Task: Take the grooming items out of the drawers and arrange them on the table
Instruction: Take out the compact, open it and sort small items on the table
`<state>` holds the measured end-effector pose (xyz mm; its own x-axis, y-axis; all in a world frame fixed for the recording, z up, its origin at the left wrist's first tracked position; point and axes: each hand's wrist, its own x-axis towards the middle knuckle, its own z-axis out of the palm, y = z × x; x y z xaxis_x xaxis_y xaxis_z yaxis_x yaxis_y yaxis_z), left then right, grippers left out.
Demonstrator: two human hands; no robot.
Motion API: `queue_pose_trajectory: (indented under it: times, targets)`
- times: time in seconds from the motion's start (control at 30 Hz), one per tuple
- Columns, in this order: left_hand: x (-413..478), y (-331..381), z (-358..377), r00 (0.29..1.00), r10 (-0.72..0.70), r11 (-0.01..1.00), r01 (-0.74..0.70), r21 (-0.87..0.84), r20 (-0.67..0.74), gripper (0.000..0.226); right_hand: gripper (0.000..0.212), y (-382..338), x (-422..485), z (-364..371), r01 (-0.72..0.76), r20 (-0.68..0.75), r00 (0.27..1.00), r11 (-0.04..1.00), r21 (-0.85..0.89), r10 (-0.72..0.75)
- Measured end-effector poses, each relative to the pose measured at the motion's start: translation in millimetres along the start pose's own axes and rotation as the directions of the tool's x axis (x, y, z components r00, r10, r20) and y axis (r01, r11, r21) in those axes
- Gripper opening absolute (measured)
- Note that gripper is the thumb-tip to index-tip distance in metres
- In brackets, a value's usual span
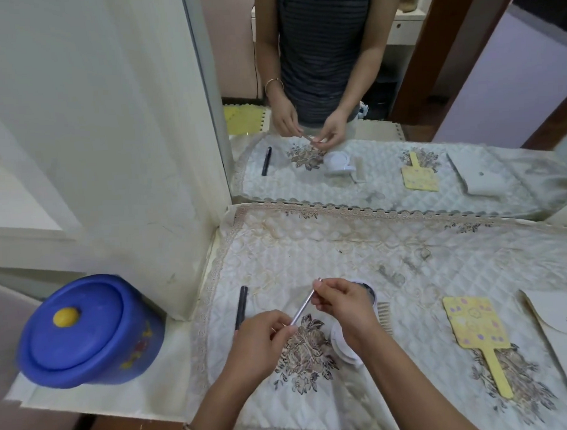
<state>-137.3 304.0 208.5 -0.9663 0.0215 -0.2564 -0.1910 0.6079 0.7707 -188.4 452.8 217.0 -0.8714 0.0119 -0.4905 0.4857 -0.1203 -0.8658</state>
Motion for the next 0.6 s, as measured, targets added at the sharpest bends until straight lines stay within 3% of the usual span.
queue_pose_trajectory:
  times: [0.07, 0.13, 0.2, 0.27, 0.37, 0.4, 0.47, 0.6]
  targets:
    - [-2.4, -5.1, -2.1, 0.999, -0.005, 0.998, 0.002, 0.058, 0.043, 0.018, 0.010, 3.3, 0.3, -1.5, -0.026, -0.040, 0.999, 0.999, 0.043, 0.028]
    - [-10.6, -19.9, -6.6, 0.994, -0.060, 0.990, 0.047, 0.130, 0.097, 0.018, 0.015, -6.3, 7.8, -16.6, 0.009, -0.185, 0.983, 0.993, 0.115, 0.012]
    - [-18.4, -33.4, -12.7, 0.990, -0.134, 0.987, 0.128, 0.095, 0.054, 0.028, 0.013, -26.7, 15.8, -39.4, 0.092, -0.288, 0.954, 0.996, 0.001, -0.088]
    - [-15.5, -38.8, -12.6, 0.981, -0.185, 0.983, 0.186, 0.006, -0.049, 0.029, 0.010, -36.9, 17.1, -46.7, 0.120, -0.230, 0.959, 0.974, -0.194, -0.164]
    - [1.1, -26.8, 5.0, 0.987, -0.161, 0.987, 0.162, 0.022, -0.019, 0.009, 0.001, -11.9, 9.9, -25.4, 0.073, -0.077, 0.989, 0.877, -0.474, -0.124]
    - [5.3, -22.2, 12.1, 0.989, -0.147, 0.988, 0.148, 0.038, -0.014, 0.009, 0.009, 1.3, 6.3, -18.2, 0.058, -0.055, 0.993, 0.832, -0.551, -0.105]
    - [12.3, -19.5, 23.8, 0.988, -0.155, 0.987, 0.155, 0.033, 0.003, 0.013, 0.019, 24.9, 4.4, -11.2, 0.028, -0.060, 0.995, 0.772, -0.635, -0.085]
    - [18.8, -16.9, 37.3, 0.983, -0.185, 0.980, 0.184, 0.078, -0.002, 0.013, 0.008, 40.1, 4.6, -7.7, 0.014, -0.053, 0.993, 0.554, -0.832, -0.105]
